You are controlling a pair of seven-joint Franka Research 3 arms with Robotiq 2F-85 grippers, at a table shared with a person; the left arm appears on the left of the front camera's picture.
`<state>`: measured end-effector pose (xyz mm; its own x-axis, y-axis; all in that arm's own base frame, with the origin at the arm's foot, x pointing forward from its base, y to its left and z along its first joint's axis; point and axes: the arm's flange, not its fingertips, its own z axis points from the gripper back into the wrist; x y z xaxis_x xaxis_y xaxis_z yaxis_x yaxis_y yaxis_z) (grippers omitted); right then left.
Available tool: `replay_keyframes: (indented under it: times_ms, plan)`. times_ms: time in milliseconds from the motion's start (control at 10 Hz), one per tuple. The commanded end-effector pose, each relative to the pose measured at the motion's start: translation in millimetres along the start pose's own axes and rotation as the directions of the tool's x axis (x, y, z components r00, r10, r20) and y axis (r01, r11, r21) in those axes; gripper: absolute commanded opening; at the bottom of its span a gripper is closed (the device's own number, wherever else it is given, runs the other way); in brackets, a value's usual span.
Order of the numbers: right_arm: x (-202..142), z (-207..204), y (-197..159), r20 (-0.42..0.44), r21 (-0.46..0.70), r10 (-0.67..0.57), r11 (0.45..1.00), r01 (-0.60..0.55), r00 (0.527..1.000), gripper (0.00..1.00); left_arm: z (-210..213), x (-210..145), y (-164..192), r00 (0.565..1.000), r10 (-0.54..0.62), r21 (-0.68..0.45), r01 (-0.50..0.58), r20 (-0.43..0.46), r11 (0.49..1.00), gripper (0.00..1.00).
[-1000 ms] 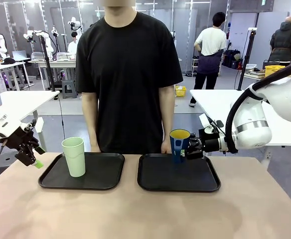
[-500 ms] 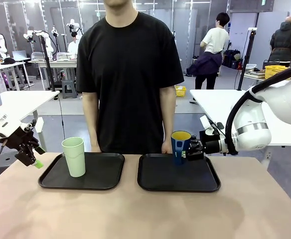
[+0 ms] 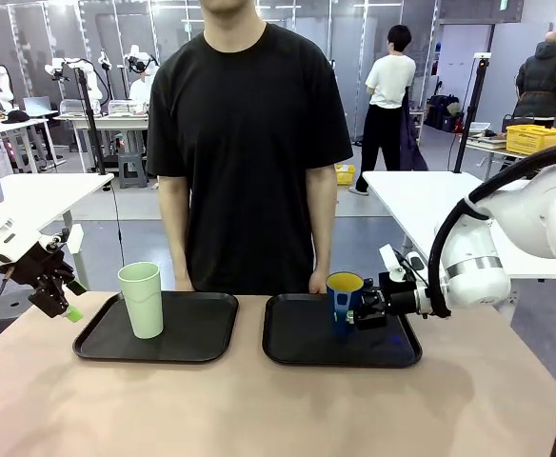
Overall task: Sort and store the cups by type.
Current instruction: Pick up the Handle plastic cup and place it into the empty Flat Tray.
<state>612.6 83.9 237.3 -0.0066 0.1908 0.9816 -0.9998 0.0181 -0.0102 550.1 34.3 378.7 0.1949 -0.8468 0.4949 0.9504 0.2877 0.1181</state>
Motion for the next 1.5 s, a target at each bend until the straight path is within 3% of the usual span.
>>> replay_keyframes:
  times_ms: [0, 700, 800, 900, 1100, 1400]
  plan:
    - [-7.7, -1.7, -11.9, 0.044, -0.009, 0.026, 1.000, -0.026, 0.999, 0.73, 0.5, -1.5, 3.0, 0.999, -0.019, -0.007, 0.019, 0.036, 1.000, 1.00]
    - [-35.2, -1.9, -14.3, 0.067, -0.021, -0.018, 1.000, 0.019, 0.998, 0.73, 0.5, -1.5, 3.0, 0.999, -0.019, -0.007, 0.019, 0.036, 1.000, 1.00]
    - [-36.4, -1.2, -13.2, 0.074, -0.019, -0.018, 1.000, 0.019, 0.997, 0.76, 0.5, -1.5, 3.0, 0.999, -0.019, -0.007, 0.019, 0.036, 1.000, 1.00]
    - [-36.8, -0.6, -12.4, 0.075, -0.014, -0.022, 1.000, 0.023, 0.997, 0.90, 0.5, -1.5, 3.0, 0.999, -0.019, -0.007, 0.019, 0.036, 1.000, 1.00]
    - [-36.3, 1.0, -9.3, 0.080, -0.005, -0.010, 1.000, 0.010, 0.997, 1.00, 0.5, -1.5, 3.0, 0.999, -0.019, -0.007, 0.019, 0.036, 1.000, 1.00]
    - [-35.8, 5.9, -5.5, 0.068, -0.012, -0.021, 1.000, 0.022, 0.997, 1.00, 0.5, -1.5, 3.0, 0.999, -0.019, -0.007, 0.019, 0.036, 1.000, 1.00]
